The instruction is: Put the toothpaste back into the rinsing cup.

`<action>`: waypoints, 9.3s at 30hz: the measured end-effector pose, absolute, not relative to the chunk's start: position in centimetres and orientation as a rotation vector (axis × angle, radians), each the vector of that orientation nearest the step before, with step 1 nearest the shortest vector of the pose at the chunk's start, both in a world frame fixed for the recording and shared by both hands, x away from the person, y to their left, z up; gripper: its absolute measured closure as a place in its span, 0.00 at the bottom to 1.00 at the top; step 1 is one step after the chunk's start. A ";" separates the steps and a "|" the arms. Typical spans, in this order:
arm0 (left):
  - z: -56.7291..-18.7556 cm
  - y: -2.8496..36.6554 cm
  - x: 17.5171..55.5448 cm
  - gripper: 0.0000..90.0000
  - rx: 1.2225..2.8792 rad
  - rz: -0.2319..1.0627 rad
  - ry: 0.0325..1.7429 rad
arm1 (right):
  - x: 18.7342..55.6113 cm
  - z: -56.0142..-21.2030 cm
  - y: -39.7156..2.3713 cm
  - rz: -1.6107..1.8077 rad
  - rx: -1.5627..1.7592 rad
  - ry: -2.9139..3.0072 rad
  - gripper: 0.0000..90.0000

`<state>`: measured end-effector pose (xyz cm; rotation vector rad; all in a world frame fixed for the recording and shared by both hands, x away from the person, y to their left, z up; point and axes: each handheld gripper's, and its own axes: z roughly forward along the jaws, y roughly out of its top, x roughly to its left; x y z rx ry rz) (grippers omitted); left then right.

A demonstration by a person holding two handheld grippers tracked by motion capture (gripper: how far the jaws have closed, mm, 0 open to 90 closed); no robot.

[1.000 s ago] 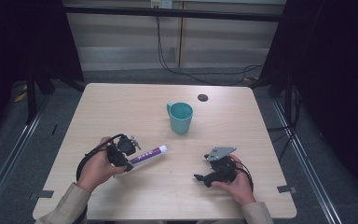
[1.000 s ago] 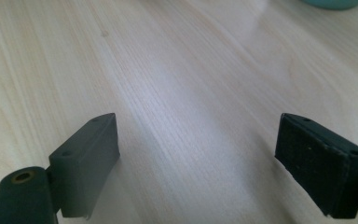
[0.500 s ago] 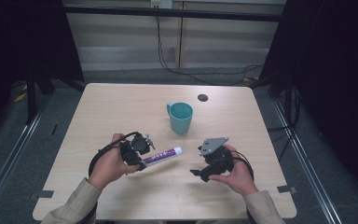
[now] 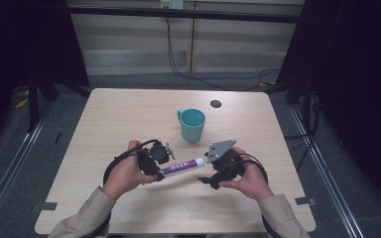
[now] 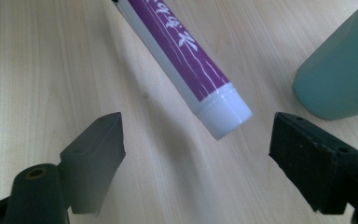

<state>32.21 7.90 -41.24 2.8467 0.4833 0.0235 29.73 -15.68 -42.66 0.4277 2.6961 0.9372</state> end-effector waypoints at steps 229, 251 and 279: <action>-51.0 14.5 32.4 0.07 2.278 0.230 0.619 | 37.5 -37.9 -17.5 1.607 0.887 2.320 0.83; -51.0 14.5 32.3 0.07 2.264 0.224 0.629 | 39.8 -36.5 -17.2 1.675 0.930 2.212 0.83; -51.0 14.5 32.3 0.07 2.267 0.229 0.625 | 42.7 -37.2 -16.5 1.695 1.002 2.098 0.83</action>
